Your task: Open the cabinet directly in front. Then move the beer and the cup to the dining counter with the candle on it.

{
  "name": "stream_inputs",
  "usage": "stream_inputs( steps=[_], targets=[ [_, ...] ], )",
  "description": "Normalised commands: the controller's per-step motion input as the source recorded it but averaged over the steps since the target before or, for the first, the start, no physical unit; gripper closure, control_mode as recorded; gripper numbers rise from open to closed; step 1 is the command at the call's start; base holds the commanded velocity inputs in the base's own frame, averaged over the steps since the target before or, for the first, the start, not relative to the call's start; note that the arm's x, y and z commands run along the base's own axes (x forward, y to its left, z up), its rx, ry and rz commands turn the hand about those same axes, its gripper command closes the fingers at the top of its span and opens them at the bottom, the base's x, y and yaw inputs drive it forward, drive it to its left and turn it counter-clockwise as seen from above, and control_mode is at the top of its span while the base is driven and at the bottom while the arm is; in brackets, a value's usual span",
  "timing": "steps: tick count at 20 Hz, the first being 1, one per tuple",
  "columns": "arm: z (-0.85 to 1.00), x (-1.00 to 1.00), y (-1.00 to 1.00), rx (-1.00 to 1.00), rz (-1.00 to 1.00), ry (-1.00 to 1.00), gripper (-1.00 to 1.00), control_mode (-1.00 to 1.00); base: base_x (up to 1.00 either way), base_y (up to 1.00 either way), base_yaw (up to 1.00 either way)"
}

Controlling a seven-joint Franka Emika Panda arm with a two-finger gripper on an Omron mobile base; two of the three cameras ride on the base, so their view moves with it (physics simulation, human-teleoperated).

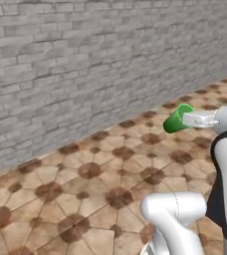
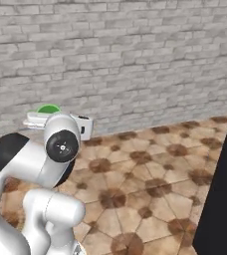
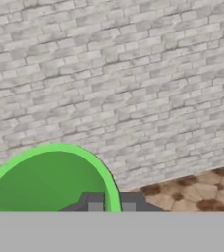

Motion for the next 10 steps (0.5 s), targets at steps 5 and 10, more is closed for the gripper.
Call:
stream_inputs(
  steps=[5, 10],
  targets=[
    [0.00, 0.00, 0.00, 0.00, 0.00, 0.00, 1.00, 1.00, 1.00, 0.88, -0.66],
    [0.00, 0.00, 0.00, 0.00, 0.00, 0.00, 1.00, 1.00, 1.00, 0.76, -0.73]
  ],
)
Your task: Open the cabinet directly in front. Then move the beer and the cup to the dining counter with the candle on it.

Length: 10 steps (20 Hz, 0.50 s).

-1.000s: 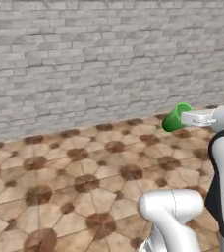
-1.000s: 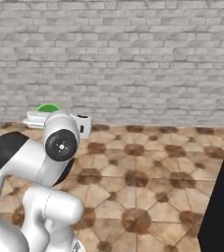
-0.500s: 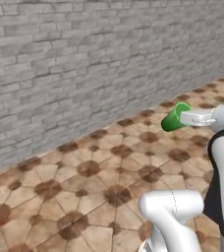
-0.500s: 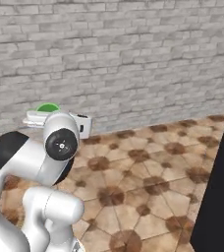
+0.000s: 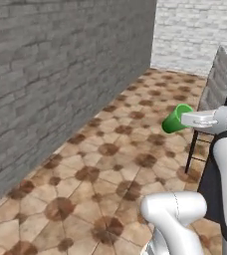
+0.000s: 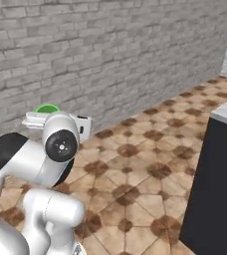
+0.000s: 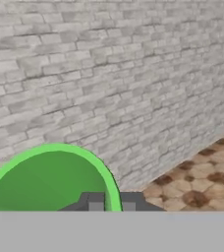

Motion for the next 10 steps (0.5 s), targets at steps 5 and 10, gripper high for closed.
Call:
stream_inputs(
  steps=[5, 10],
  targets=[
    [0.00, 0.00, 0.00, 0.00, 0.00, 0.00, 1.00, 1.00, 0.94, 0.69, -0.78],
    [0.00, 0.00, 0.00, 0.00, 0.00, 0.00, 1.00, 1.00, 0.47, 0.93, -0.69]
  ],
)
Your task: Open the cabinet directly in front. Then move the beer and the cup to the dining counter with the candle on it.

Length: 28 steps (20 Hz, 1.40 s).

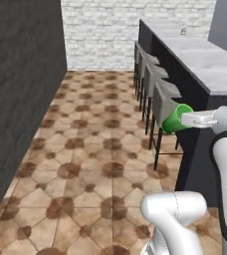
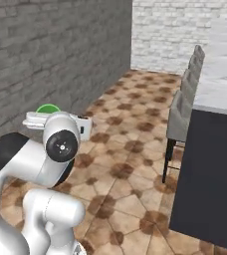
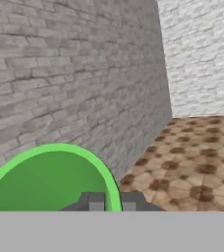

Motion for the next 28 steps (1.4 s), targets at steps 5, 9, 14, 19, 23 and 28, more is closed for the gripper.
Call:
stream_inputs(
  steps=[5, 9, 14, 19, 23, 28],
  targets=[
    [0.00, 0.00, 0.00, 0.00, 0.00, 0.00, 1.00, 1.00, 0.31, 1.00, -0.54],
    [0.00, 0.00, 0.00, 0.00, 0.00, 0.00, 1.00, 1.00, 0.58, 1.00, -0.47],
    [0.00, 0.00, 0.00, 0.00, 0.00, 0.00, 1.00, 1.00, 0.94, 1.00, -0.39],
    [0.00, 0.00, 0.00, 0.00, 0.00, 0.00, 1.00, 1.00, 1.00, 1.00, -0.13],
    [0.00, 0.00, 0.00, 0.00, 0.00, 0.00, 1.00, 1.00, 1.00, 1.00, 0.00],
    [0.00, 0.00, 0.00, 0.00, 0.00, 0.00, 1.00, 1.00, 1.00, 0.82, 0.00]
  ],
)
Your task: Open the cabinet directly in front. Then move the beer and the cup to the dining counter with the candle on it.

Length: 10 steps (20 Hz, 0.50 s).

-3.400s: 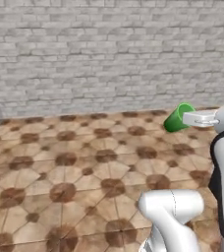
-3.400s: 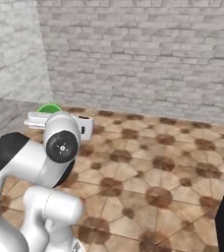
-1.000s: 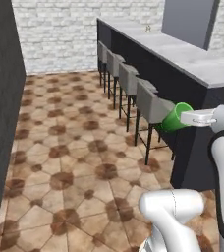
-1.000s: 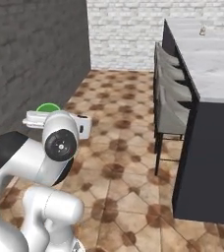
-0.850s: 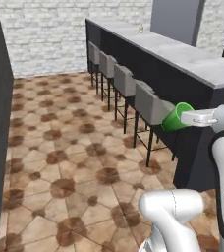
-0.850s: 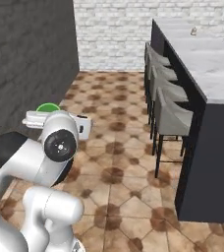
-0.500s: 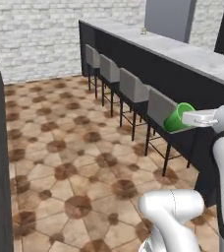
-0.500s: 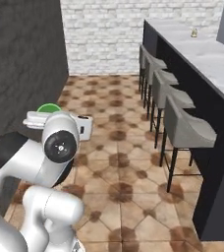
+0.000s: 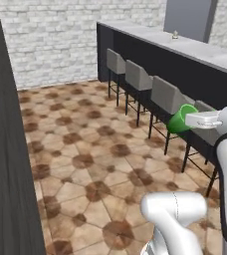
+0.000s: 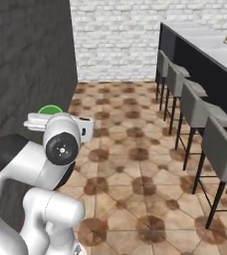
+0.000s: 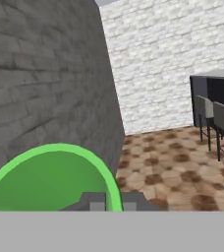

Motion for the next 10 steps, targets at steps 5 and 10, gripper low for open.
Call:
stream_inputs(
  steps=[5, 10],
  targets=[
    [0.00, 0.00, 0.00, 0.00, 0.00, 0.00, 1.00, 1.00, 1.00, 0.49, 0.00],
    [0.00, 0.00, 0.00, 0.00, 0.00, 0.00, 1.00, 1.00, 1.00, 0.50, 0.00]
  ],
)
